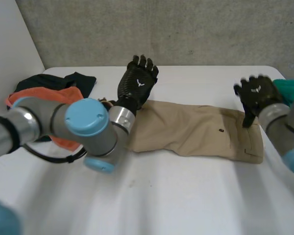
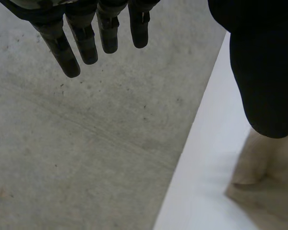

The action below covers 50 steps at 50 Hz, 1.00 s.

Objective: Fold the laundry.

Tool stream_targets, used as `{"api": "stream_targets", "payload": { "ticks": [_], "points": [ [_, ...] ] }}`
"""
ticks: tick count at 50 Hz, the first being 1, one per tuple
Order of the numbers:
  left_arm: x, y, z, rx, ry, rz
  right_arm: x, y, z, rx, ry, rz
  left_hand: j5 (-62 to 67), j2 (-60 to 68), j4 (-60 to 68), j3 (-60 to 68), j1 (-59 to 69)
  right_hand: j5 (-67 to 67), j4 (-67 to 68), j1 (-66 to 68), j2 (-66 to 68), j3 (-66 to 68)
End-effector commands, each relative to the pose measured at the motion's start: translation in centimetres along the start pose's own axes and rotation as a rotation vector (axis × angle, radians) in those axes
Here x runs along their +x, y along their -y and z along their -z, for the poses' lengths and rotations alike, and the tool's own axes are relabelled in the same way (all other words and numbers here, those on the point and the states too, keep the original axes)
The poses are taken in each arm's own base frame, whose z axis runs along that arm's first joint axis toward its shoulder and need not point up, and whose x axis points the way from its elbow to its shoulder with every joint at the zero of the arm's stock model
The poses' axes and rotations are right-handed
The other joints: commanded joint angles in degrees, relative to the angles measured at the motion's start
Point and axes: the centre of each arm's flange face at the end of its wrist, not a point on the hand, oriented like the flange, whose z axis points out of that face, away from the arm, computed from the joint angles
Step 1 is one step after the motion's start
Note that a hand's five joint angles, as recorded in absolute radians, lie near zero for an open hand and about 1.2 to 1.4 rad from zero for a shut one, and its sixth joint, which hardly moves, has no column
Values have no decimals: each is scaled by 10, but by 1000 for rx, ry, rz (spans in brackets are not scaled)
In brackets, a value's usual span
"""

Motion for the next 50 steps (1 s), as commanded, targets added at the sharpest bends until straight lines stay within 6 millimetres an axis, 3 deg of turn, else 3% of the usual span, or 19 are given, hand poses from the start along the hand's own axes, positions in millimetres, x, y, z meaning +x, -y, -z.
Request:
{"api": "stream_targets", "payload": {
  "ticks": [1,8,13,18,20,21,26,33,37,42,45,48,50],
  "points": [
    [-20,25,50,-52,-23,233,-9,-35,35,-242,158,-241,-26,-16,-16,-19,-8,22,25,47,34,38],
    [-15,25,72,-89,-55,317,-15,-57,34,-215,158,-251,-26,-16,-16,-19,-8,32,35,57,45,48],
    [-10,20,74,-106,-66,315,-23,-69,22,-209,150,-241,-26,-16,-16,-19,-8,60,64,86,73,77],
    [-10,19,74,-109,-65,315,-25,-81,12,-210,132,-200,-26,-16,-16,-19,-8,349,353,375,362,366],
    [-11,19,74,-109,-65,316,-24,-83,9,-205,126,-175,-26,-16,-16,-19,-8,600,603,625,612,616],
    [-11,19,74,-109,-65,316,-23,-83,9,-205,123,-169,-26,-16,-16,-19,-8,662,665,687,674,678],
    [-11,20,75,-107,-65,317,-1,-89,9,-222,63,-152,-26,-16,-16,-19,-8,662,666,687,675,679],
    [-13,20,79,-115,-67,316,37,-66,25,-170,-27,-93,-26,-16,-16,-19,-8,662,666,687,675,679],
    [-19,24,84,-111,-60,320,65,-70,32,-223,-67,107,-26,-16,-16,-19,-8,662,666,687,675,679],
    [-22,25,91,-118,-60,323,78,-61,30,-211,-73,387,-26,-16,-16,-19,-8,662,666,687,675,679],
    [-23,26,92,-118,-60,323,69,-45,27,-151,-53,477,-26,-16,-16,-19,-8,662,666,687,675,679],
    [-22,25,93,-120,-60,324,16,11,30,121,80,547,-26,-16,-16,-19,-8,662,666,687,675,679],
    [-23,26,92,-116,-58,324,-6,28,35,234,144,562,-26,-16,-16,-19,-8,662,666,687,675,679]
  ]
}}
